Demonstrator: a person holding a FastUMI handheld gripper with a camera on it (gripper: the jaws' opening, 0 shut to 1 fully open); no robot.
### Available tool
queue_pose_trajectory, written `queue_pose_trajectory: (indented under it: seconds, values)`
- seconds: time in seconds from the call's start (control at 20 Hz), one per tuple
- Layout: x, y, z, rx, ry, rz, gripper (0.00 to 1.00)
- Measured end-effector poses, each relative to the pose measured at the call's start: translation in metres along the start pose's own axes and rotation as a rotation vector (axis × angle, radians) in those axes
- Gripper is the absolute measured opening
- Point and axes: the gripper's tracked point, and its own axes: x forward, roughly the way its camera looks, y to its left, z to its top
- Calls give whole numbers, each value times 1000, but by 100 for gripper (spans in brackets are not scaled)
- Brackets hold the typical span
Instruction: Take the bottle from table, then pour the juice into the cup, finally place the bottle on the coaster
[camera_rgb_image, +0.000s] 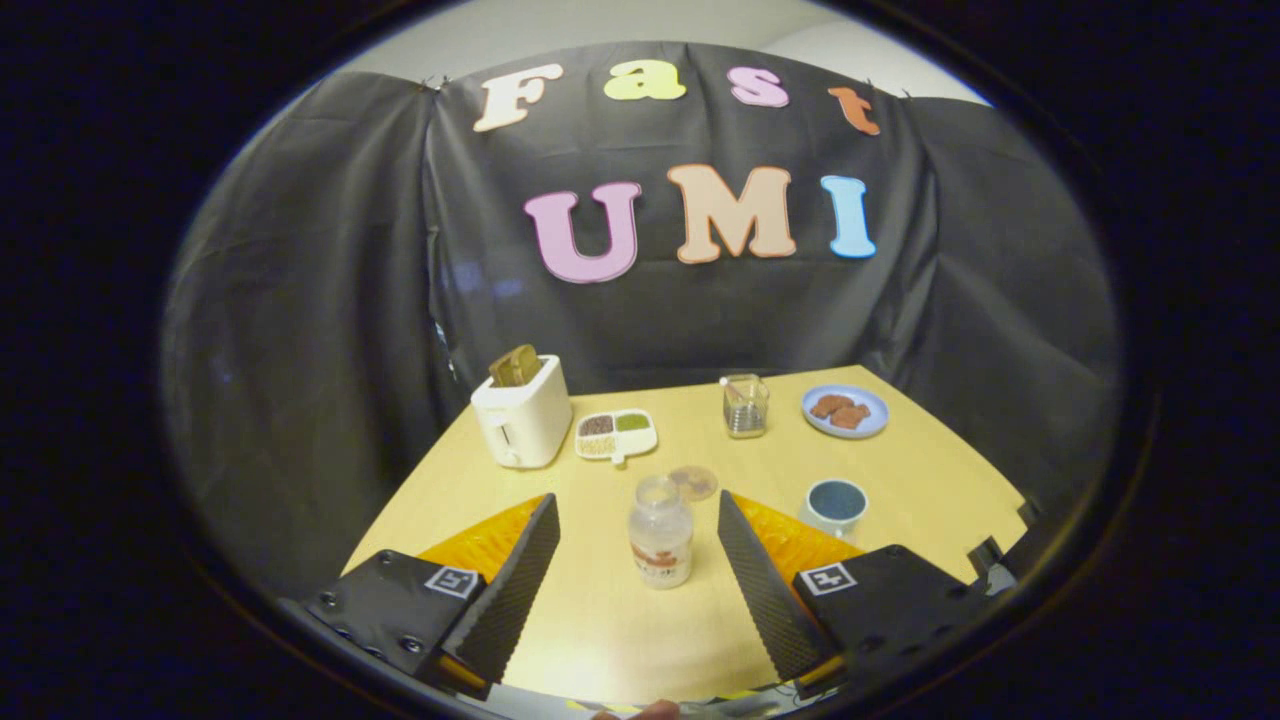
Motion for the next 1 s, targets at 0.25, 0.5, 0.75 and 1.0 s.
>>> queue_pose_trajectory:
  seconds: [0.25,0.5,0.75,1.0]
  values:
    - [21,-4,-40,8,74,-48,99]
    - [50,-3,-63,0,111,-75,100]
    - [85,-3,-90,-15,167,-103,100]
    - [118,-5,-115,-29,212,-132,100]
